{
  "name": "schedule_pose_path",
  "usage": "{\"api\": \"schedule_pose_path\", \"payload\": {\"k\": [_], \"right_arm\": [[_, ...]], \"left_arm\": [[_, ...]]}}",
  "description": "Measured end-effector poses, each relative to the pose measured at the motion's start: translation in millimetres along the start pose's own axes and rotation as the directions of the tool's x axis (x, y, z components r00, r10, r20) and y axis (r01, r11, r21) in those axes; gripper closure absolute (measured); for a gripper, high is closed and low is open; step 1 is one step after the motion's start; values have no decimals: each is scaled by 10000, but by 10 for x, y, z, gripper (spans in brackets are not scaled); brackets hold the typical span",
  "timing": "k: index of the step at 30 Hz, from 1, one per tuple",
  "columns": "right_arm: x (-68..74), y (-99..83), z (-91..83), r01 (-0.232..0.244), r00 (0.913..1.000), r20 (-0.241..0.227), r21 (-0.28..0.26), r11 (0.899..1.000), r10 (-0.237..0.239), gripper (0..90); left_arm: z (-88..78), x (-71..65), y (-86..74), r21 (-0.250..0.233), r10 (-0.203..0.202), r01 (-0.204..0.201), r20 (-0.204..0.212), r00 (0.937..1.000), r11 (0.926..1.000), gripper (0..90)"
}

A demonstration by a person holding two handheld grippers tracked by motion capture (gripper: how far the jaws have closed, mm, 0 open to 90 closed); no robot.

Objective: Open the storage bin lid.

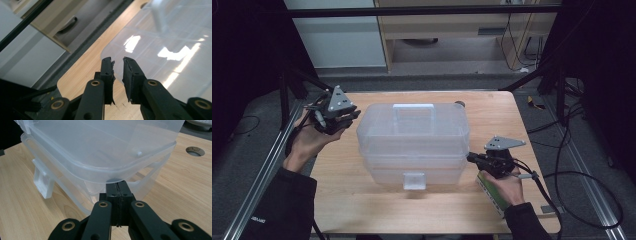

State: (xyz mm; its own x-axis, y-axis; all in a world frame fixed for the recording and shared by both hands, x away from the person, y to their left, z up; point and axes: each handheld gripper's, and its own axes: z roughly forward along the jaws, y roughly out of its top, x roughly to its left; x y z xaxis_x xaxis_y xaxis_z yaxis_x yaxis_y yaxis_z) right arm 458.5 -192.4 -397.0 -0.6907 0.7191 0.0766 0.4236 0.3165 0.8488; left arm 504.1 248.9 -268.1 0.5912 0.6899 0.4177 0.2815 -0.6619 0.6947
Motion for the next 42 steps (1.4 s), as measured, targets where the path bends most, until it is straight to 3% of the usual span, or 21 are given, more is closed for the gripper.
{"api": "schedule_pose_path", "payload": {"k": [2, 3, 5, 8, 10, 13, 18, 19, 20, 22, 23, 24, 25, 27, 28, 30, 31, 34, 36, 38, 42], "right_arm": [[0, -1, 1, -1, 10000, -6, 7, 10000, 1, 900], [1, -1, 2, 8, 10000, -6, -1, 10000, -8, 900], [2, -1, 1, -13, 10000, 0, 9, 10000, 13, 900], [3, -2, 2, 7, 10000, 13, 6, 10000, -7, 900], [0, -1, 3, 16, 10000, -1, 14, 10000, -16, 900], [1, -1, 3, 15, 10000, -4, 21, 10000, -15, 900], [0, -1, 3, 17, 10000, -10, 28, 10000, -17, 900], [0, -1, 4, 5, 10000, -10, 33, 10000, -5, 900], [0, -1, 4, 5, 10000, -10, 33, 10000, -5, 900], [1, -1, 4, 7, 10000, -7, 29, 10000, -7, 900], [2, -1, 3, 9, 10000, 2, 25, 10000, -9, 900], [2, -1, 3, 9, 10000, 2, 25, 10000, -9, 900], [1, 0, 3, 10, 10000, -2, 31, 10000, -10, 900], [1, -1, 4, 1, 10000, -15, 47, 10000, -1, 900], [1, -1, 3, -14, 10000, -14, 60, 10000, 14, 900], [2, -1, 4, -18, 10000, -14, 56, 10000, 18, 900], [4, -1, 7, -25, 10000, -2, 58, 10000, 25, 900], [6, -2, 6, -36, 10000, 1, 49, 10000, 36, 900], [8, -3, 7, -42, 10000, 16, 43, 10000, 42, 900], [9, -3, 5, -62, 10000, 25, 49, 10000, 62, 900], [16, -7, 17, -41, 10000, 18, 46, 10000, 41, 900]], "left_arm": [[4, 14, -48, -163, -150, 148, -138, 9998, 9998, 787], [-4, 45, -143, -328, -664, 653, -330, 9972, 9973, 787], [-5, 62, -187, -444, -950, 931, -428, 9946, 9947, 788], [-19, 95, -329, -829, -1810, 1752, -685, 9811, 9810, 800], [-14, 70, -476, -1114, -2456, 2353, -902, 9652, 9655, 813], [-9, 50, -619, -1247, -2858, 2762, -667, 9560, 9530, 814], [21, -3, -807, -1312, -3189, 3087, -653, 9455, 9421, 834], [33, -31, -892, -1338, -3444, 3324, -789, 9355, 9336, 839], [33, -31, -892, -1338, -3444, 3324, -789, 9355, 9336, 844], [47, -50, -976, -1364, -3740, 3616, -787, 9241, 9223, 848], [62, -77, -1071, -1423, -4085, 3944, -879, 9085, 9079, 862], [62, -77, -1071, -1423, -4085, 3944, -879, 9085, 9079, 866], [79, -103, -1133, -1424, -4303, 4168, -816, 8990, 8978, 866], [100, -155, -1217, -1451, -4405, 4265, -820, 8940, 8928, 885], [128, -232, -1304, -1468, -4562, 4429, -736, 8868, 8845, 888], [145, -278, -1340, -1430, -4503, 4373, -751, 8897, 8879, 891], [203, -351, -1382, -1027, -4328, 4253, -662, 8991, 8992, 890], [242, -410, -1412, -950, -4377, 4316, -560, 8974, 8970, 891], [290, -469, -1422, -774, -4240, 4200, -450, 9045, 9042, 891], [323, -519, -1428, -705, -4334, 4317, -102, 9011, 8992, 891], [353, -596, -1414, -715, -4141, 4134, 40, 9102, 9078, 891]]}}
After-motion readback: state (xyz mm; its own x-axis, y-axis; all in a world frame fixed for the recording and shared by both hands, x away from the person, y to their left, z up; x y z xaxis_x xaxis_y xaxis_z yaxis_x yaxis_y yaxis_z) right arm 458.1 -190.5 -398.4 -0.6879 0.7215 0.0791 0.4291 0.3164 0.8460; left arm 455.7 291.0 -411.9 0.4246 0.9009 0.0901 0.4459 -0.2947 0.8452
